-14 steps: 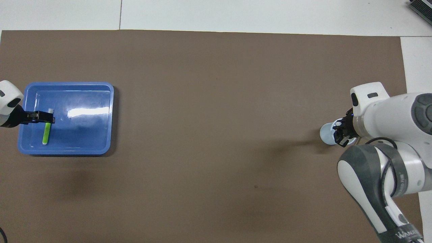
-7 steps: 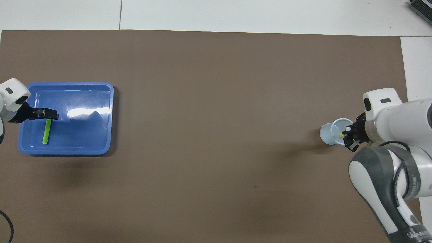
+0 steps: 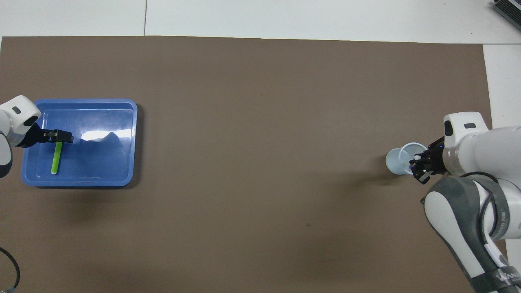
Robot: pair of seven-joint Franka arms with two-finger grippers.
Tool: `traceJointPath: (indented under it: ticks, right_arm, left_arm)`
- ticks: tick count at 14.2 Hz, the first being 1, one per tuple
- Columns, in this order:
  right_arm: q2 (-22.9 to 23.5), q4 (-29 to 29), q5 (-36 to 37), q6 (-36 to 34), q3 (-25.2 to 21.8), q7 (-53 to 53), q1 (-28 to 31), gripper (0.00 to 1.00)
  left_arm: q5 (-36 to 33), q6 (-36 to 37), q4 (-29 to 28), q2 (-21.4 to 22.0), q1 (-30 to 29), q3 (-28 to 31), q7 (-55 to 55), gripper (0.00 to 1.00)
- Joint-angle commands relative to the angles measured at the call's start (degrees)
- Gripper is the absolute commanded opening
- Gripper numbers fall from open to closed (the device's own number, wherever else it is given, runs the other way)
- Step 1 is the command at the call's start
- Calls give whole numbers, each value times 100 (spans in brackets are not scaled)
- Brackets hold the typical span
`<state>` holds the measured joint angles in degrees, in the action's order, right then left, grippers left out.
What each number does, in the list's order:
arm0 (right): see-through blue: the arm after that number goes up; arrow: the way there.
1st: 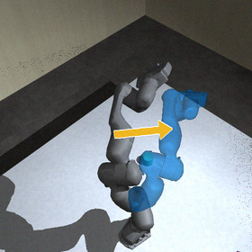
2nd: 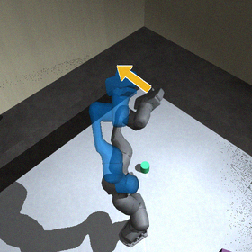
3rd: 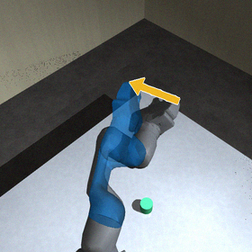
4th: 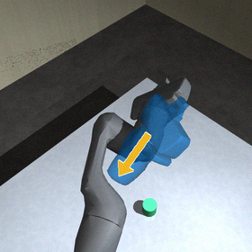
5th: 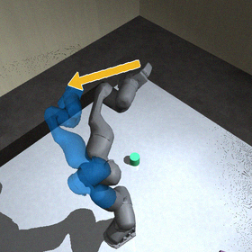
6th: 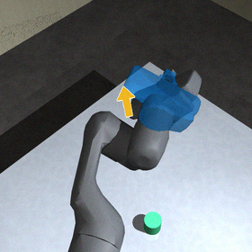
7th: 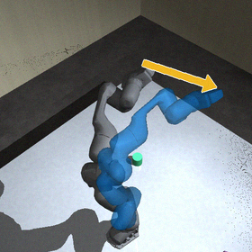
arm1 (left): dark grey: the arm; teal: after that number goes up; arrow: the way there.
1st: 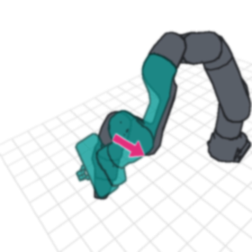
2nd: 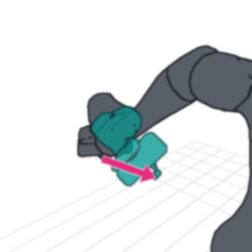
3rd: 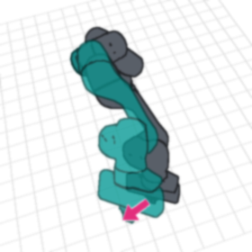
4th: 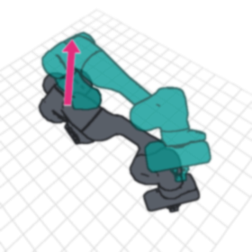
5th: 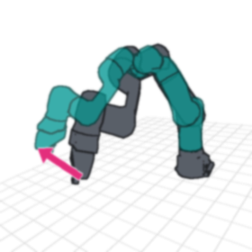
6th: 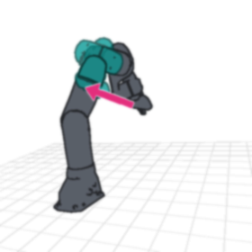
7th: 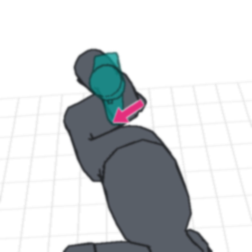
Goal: Transfer and insert pens with both arms
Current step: 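Insert the purple pen into the cup while the left gripper grasps green pen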
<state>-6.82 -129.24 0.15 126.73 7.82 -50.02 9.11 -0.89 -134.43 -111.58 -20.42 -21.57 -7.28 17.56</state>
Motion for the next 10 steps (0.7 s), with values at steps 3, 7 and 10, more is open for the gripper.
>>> traceJointPath:
  ticks: [3,7,10]
  right_arm:
    - [-145,-400,-155,483,45,-184,214,0]
    - [-83,-444,-340,668,45,-262,214,0]
    - [-4,-514,-445,853,45,-298,214,0]
  left_arm:
    - [-113,-84,22,-85,-146,-36,134,86]
    - [-113,-40,-4,-85,-181,-36,134,66]
    - [-113,-48,-13,-85,-173,-36,125,31]
